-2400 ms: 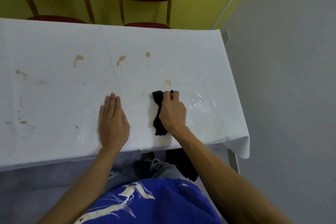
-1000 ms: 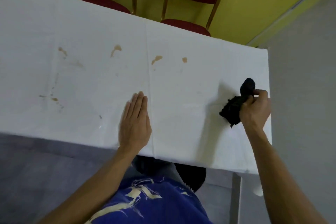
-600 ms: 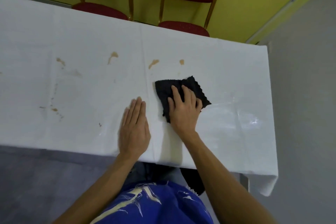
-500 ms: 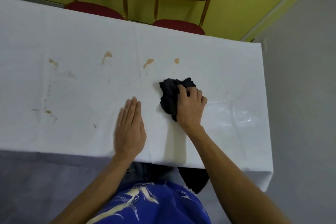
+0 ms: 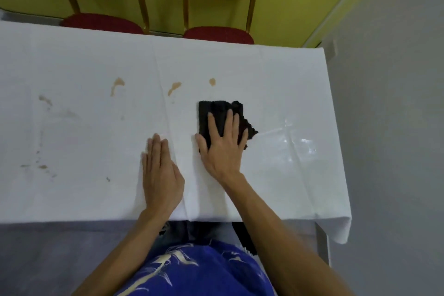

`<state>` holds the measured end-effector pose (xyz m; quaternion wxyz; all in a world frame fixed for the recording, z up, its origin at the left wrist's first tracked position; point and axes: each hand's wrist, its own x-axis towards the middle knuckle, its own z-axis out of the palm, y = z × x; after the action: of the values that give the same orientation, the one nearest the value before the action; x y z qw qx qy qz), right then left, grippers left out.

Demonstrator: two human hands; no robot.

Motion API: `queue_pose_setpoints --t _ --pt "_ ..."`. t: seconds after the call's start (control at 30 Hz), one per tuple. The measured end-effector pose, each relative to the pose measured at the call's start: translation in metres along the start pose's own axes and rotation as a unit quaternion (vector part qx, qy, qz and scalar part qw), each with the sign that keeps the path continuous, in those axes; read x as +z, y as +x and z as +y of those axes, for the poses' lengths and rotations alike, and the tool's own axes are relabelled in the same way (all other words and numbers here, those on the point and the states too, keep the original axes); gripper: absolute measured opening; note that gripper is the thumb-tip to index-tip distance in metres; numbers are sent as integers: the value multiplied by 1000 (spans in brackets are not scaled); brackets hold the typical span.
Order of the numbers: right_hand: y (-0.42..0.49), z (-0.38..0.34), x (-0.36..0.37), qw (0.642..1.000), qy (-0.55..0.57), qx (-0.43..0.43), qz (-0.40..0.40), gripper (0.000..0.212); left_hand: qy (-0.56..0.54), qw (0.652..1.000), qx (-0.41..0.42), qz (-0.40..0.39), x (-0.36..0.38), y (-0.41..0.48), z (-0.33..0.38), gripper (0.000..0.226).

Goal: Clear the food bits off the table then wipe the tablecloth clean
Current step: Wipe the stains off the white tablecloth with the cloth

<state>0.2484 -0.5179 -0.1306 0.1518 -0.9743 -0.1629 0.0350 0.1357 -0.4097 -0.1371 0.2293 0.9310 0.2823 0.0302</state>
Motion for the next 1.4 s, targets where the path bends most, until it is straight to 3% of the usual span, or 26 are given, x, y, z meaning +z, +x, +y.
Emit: queue_pose_setpoints --t 0.1,0.2,0.43,0.53,0.6,0.7,0.77,0.9,1.03,1.07,1.1,1.17,1.27,1.33,1.4 --pt "-1 0 15 999 12 -24 28 51 -28 999 -22 12 2 14 26 57" --pt "4 14 15 995 15 -76 69 44 -33 999 25 0 15 33 45 55" --pt "18 84 -15 990 -32 -108 79 54 34 996 79 -1 29 33 38 54" --pt "34 148 -42 991 -92 -37 94 51 40 996 83 1 29 34 40 55" --pt "43 193 -67 985 -121 55 110 42 44 996 81 -1 28 34 40 55" --pt "54 222 -107 957 -57 202 201 41 49 996 81 -1 27 34 43 55" --pt "63 207 -114 945 26 234 227 40 53 995 81 2 27 35 43 55" --pt "67 149 -73 963 64 217 148 45 56 995 79 5 26 35 44 55" --pt "83 91 -54 912 179 348 124 24 63 995 79 10 25 35 48 54" --pt "82 68 -55 914 174 349 109 26 65 995 79 10 25 35 47 55" --pt "77 50 -51 927 163 326 92 29 65 995 79 7 25 35 46 55" --pt "57 19 -35 975 140 172 38 29 65 995 78 1 25 35 45 55" --pt "35 22 -32 994 101 21 -40 34 65 995 77 -2 26 35 46 55" --pt "31 46 -46 998 51 -5 -35 30 62 995 80 -1 25 36 46 55" --pt "28 83 -63 1000 -5 16 -20 46 61 995 82 -4 25 36 44 55"
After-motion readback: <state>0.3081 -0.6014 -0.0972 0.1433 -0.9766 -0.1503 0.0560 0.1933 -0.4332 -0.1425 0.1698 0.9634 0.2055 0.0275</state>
